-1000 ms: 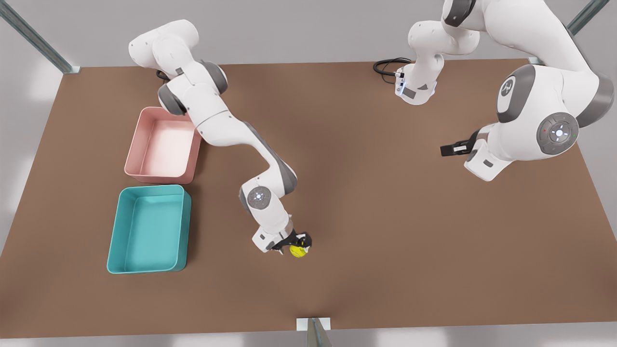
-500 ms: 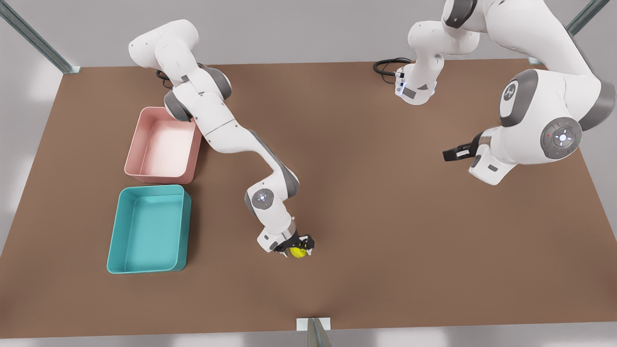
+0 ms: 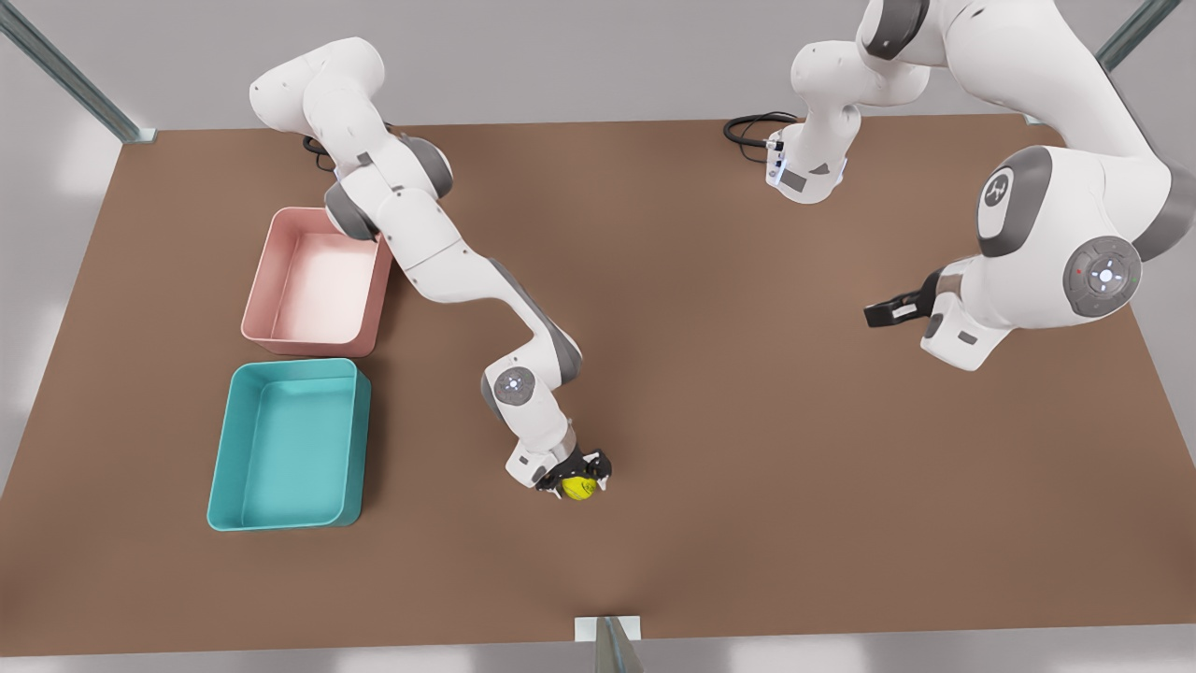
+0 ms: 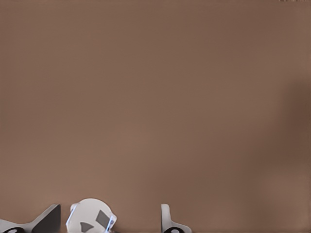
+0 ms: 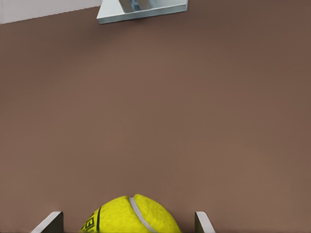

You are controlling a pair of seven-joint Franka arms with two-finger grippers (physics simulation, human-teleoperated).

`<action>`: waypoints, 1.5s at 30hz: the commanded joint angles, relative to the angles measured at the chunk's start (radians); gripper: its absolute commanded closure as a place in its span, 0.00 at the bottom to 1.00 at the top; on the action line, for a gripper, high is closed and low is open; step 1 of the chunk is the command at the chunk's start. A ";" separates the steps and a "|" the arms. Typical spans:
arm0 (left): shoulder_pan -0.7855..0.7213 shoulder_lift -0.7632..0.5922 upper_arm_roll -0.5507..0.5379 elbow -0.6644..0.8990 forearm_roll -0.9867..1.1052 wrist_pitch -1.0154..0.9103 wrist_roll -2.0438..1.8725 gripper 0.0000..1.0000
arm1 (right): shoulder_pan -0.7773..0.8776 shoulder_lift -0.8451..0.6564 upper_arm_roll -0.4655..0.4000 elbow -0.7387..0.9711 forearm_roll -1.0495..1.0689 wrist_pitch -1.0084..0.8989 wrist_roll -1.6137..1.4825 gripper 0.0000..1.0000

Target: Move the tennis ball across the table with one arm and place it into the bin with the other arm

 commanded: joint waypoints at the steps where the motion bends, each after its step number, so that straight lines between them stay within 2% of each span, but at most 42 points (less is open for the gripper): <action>1: 0.000 0.003 0.000 0.000 -0.004 0.010 -0.022 0.00 | 0.000 0.000 0.000 -0.001 0.001 0.015 -0.170 0.00; 13: 0.000 0.012 0.000 0.000 -0.005 0.011 -0.002 0.00 | 0.002 0.021 -0.002 0.008 0.000 0.040 -0.202 0.01; 14: 0.000 0.012 0.000 0.000 -0.005 0.011 -0.002 0.00 | 0.002 0.021 -0.002 0.008 0.000 0.043 -0.202 0.10; 16: 0.000 0.012 0.000 0.000 -0.005 0.011 -0.002 0.00 | 0.000 0.020 -0.002 0.008 0.000 0.043 -0.218 0.51; 19: 0.000 0.019 0.000 0.000 -0.005 0.011 -0.002 0.00 | -0.002 0.015 0.002 0.008 0.001 0.043 -0.215 0.59; 23: 0.000 0.019 0.000 0.000 -0.005 0.011 -0.001 0.00 | -0.009 -0.023 0.005 -0.002 0.012 0.026 -0.216 0.60; 27: -0.001 0.019 0.000 0.002 -0.004 0.010 -0.001 0.00 | -0.052 -0.101 0.009 -0.033 0.006 -0.114 -0.279 0.60; 29: -0.001 0.019 0.000 0.002 -0.024 0.008 -0.002 0.00 | -0.097 -0.161 0.011 -0.036 0.009 -0.258 -0.377 0.60; 34: 0.000 0.019 0.000 0.002 -0.027 -0.003 -0.002 0.00 | -0.236 -0.472 0.011 -0.311 0.014 -0.537 -0.621 0.59; 36: 0.000 0.019 -0.002 0.002 -0.028 -0.001 -0.002 0.00 | -0.327 -0.543 0.006 -0.309 0.004 -0.709 -0.781 0.59; 39: -0.001 0.028 0.000 0.002 -0.028 -0.001 -0.002 0.00 | -0.471 -0.586 0.000 -0.301 -0.072 -0.815 -1.012 0.59; 45: -0.001 0.035 -0.002 0.000 -0.028 0.000 -0.002 0.00 | -0.676 -0.522 0.002 -0.311 -0.105 -0.807 -1.271 0.59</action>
